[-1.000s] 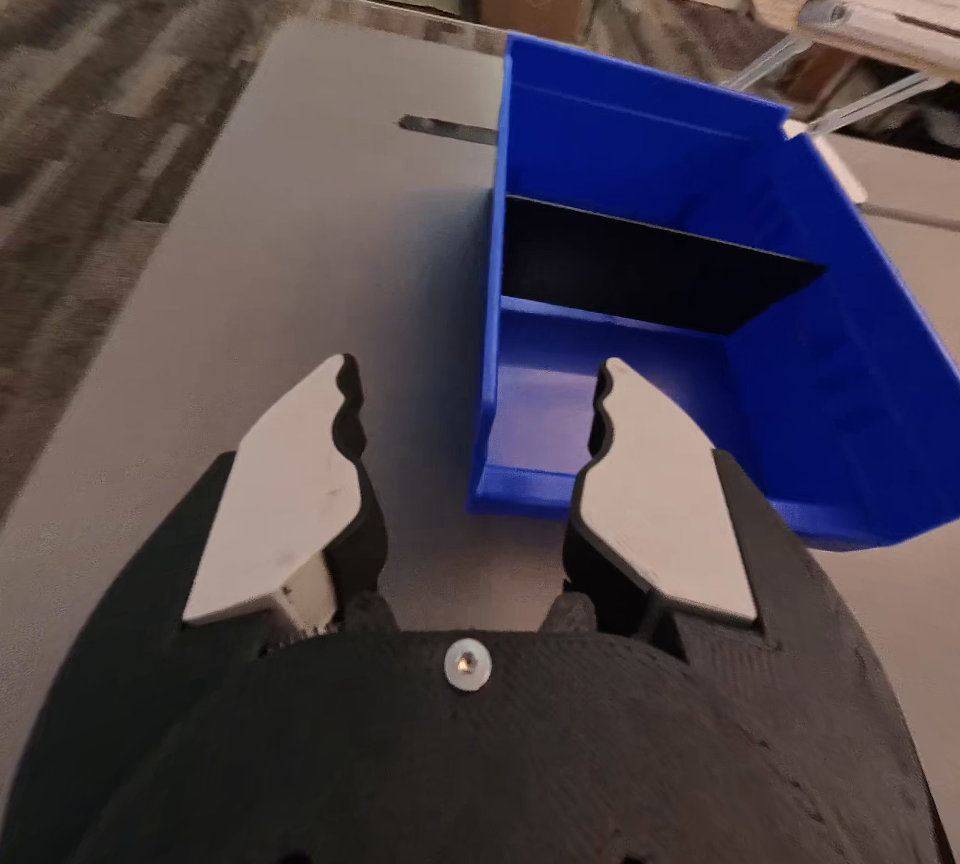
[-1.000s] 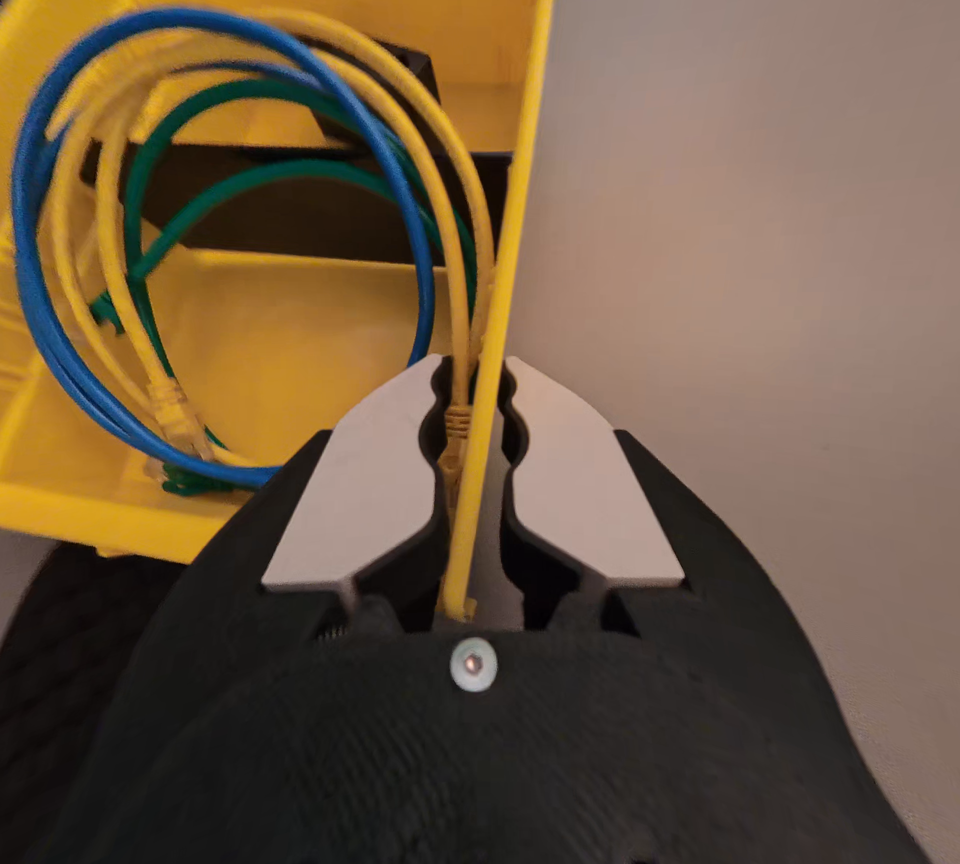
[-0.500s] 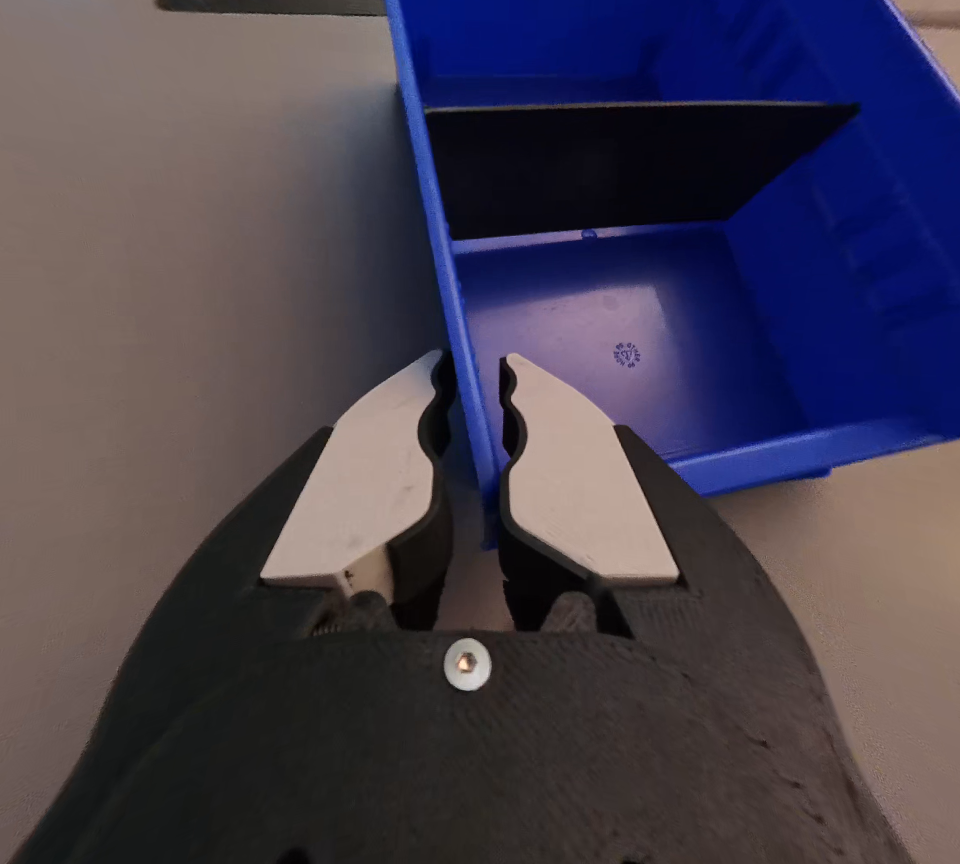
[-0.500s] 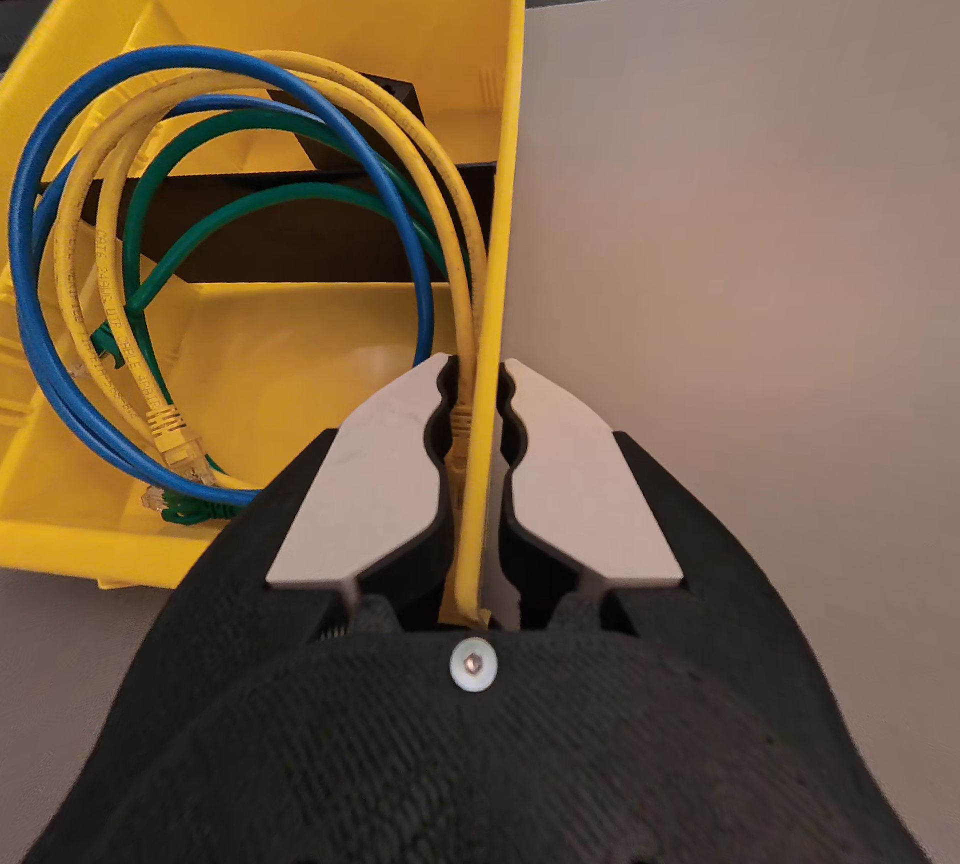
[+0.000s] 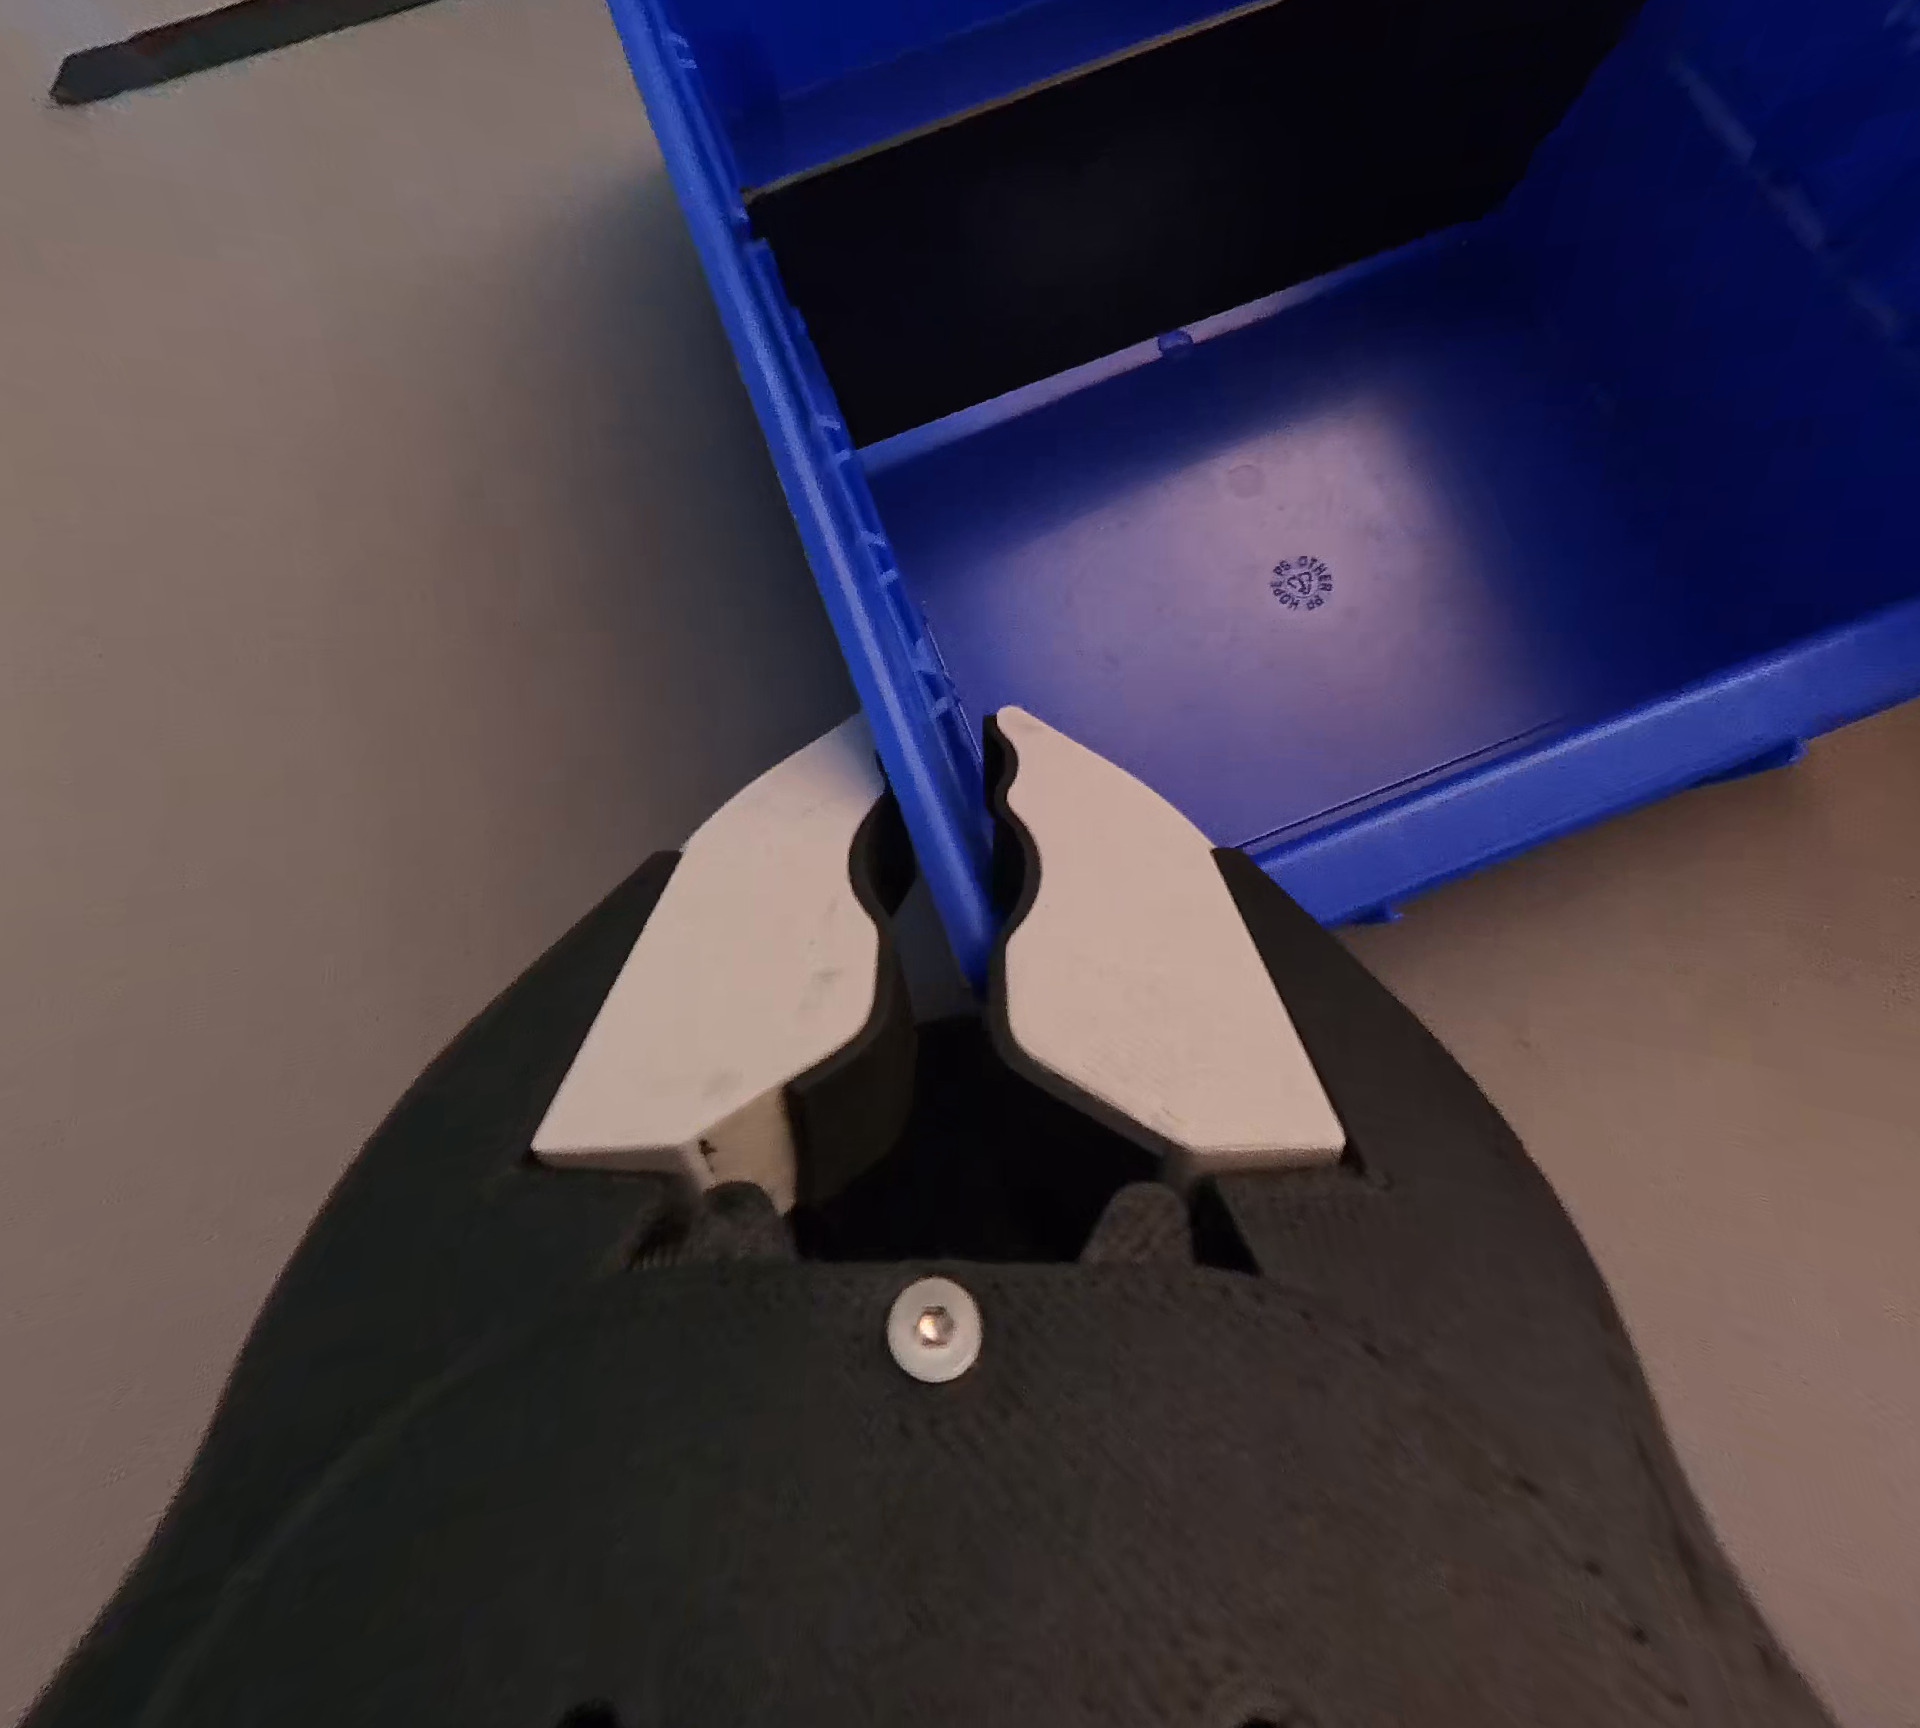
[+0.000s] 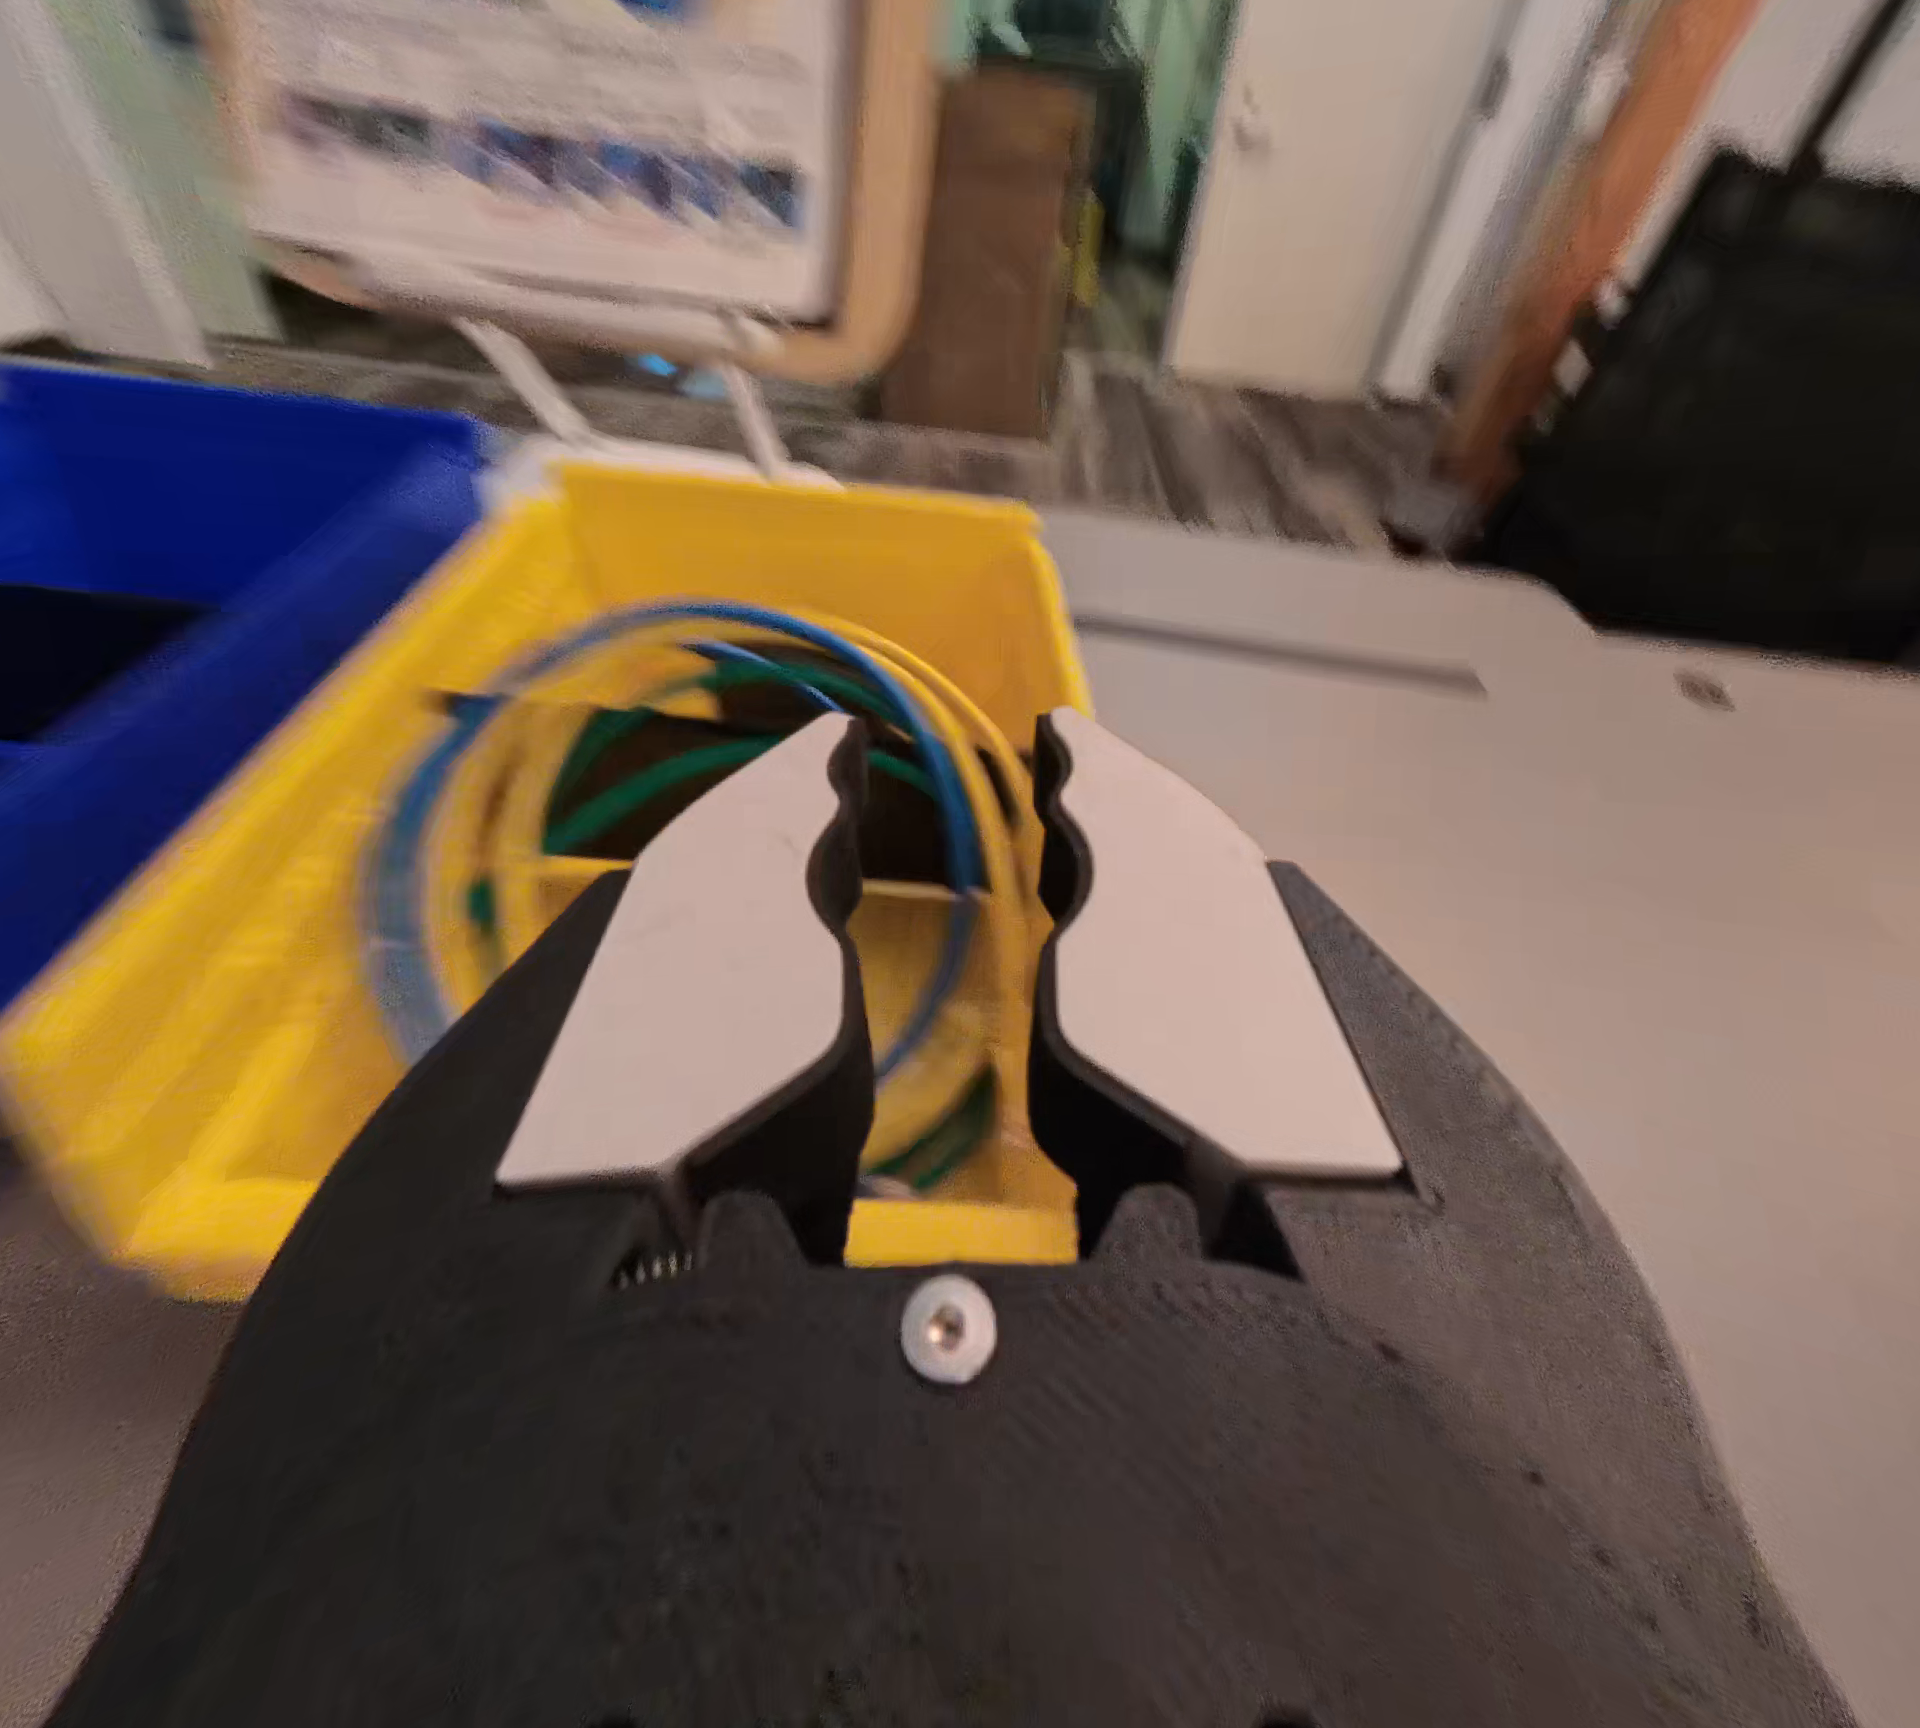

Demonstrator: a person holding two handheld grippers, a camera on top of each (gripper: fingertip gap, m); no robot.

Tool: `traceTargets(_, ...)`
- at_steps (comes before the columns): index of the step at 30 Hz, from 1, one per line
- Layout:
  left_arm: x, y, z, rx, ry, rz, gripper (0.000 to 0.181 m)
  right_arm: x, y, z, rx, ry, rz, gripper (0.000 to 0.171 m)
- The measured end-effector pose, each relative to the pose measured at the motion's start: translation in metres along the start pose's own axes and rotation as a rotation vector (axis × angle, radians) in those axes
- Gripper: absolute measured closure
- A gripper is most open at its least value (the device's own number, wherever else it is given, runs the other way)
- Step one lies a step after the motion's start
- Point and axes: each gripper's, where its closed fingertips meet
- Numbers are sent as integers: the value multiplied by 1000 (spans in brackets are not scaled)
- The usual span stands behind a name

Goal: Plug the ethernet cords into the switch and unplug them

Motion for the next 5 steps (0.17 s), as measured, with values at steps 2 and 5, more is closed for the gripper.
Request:
traceTargets(2, 2, -3, 1, 9, 2, 4, 172, -34, -15, -64, -208, -14, 102, 133)
traceTargets(5, 2, -4, 2, 16, -11, 17, 172, -45, -22, -161, -504, 91, 69, 113)
Point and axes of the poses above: each gripper's, where its closed fingertips meet, y out along the fingers, x out of its underside, z = x × y across the jaws, and after that the axes turned 4 degrees about z, right-handed
